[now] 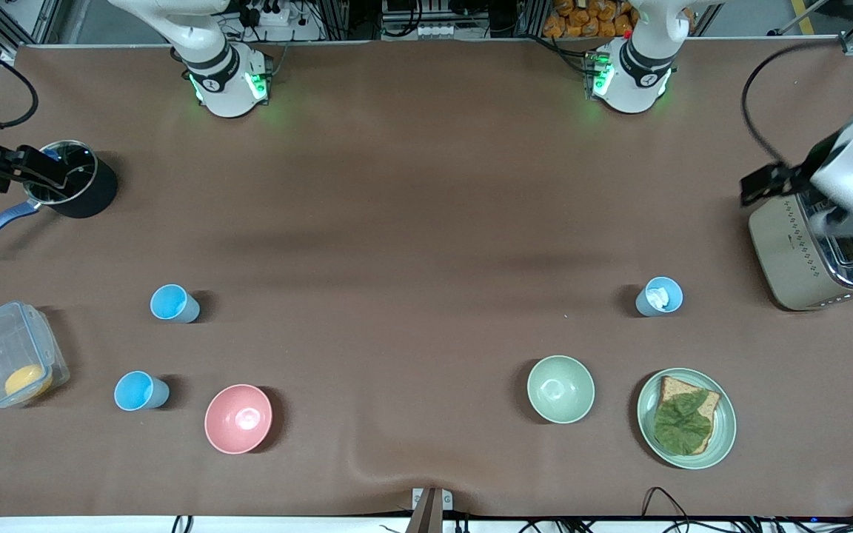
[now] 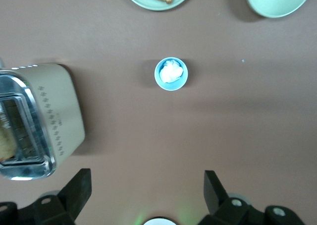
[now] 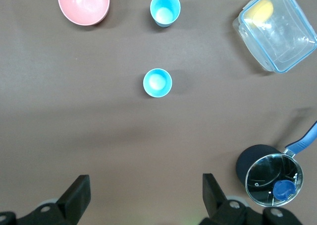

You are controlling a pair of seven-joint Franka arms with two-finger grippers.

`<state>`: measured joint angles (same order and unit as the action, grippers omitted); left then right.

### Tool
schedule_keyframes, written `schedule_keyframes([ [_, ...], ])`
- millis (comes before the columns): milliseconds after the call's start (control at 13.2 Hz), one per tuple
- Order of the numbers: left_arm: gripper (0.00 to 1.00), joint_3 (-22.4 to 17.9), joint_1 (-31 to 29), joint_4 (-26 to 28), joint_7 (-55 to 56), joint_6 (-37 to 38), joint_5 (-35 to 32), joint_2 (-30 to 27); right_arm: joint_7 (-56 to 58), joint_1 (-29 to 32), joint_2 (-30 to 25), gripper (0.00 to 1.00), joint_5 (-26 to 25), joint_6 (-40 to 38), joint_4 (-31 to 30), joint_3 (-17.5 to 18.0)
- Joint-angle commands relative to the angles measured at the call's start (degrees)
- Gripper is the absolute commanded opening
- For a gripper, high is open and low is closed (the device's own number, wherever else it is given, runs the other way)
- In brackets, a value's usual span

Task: Stack blue cups with both arms
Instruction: 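Reach the left gripper down to the blue cup beside the toaster, then grasp the blue cup with the left gripper while the right gripper reaches another cup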

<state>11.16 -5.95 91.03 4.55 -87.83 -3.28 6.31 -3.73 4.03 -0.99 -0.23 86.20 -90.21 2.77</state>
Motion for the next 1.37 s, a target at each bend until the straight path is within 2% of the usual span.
schedule_keyframes([
  [0,1.0,0.53,-1.95,4.31,0.28,-6.71,-0.67,4.48,-0.22,-0.43,-0.6,1.0,0.06,-0.59,-0.23,-0.49],
  [228,1.0,0.53,-3.27,10.29,0.28,-19.27,-0.67,11.06,0.57,0.1,0.89,1.0,-0.03,-1.55,-0.32,-0.49],
  [379,1.0,0.53,-3.97,13.28,0.11,-27.62,-0.67,14.85,0.66,-0.34,2.39,1.0,-0.03,-10.04,-0.06,-0.4],
  [455,1.0,0.62,-4.06,13.73,0.11,-29.58,-0.67,16.52,0.48,-0.69,3.18,1.0,-0.12,-12.18,-0.14,-0.31],
  [910,1.0,0.62,-4.15,13.82,-0.15,-34.96,-0.49,22.95,-0.04,0.19,5.81,1.0,-0.12,-13.6,-0.32,-0.31],
  [986,0.97,0.62,-4.15,13.56,-0.76,-35.04,-0.49,23.3,0.04,0.36,6.17,1.0,-0.12,-14.13,-0.32,-0.4],
  [1062,0.79,0.62,-4.15,13.47,-0.86,-35.13,-0.49,23.74,0.04,0.45,6.35,1.0,-0.12,-14.13,-0.58,-0.4],
  [1138,0.51,0.62,-4.07,13.56,-0.94,-36.18,-0.49,24.18,-0.13,0.8,6.7,1.0,-0.12,-14.22,-0.85,-0.49],
  [1214,0.18,0.62,-4.24,13.73,-1.38,-37.14,-0.49,24.36,-0.13,1.32,6.7,1.0,-0.12,-14.22,-1.2,-0.4],
  [1290,0.0,0.71,-4.15,13.65,-1.38,-37.5,-0.41,25.06,-0.22,1.59,7.05,1.0,-0.12,-14.31,-1.29,-0.4],
])
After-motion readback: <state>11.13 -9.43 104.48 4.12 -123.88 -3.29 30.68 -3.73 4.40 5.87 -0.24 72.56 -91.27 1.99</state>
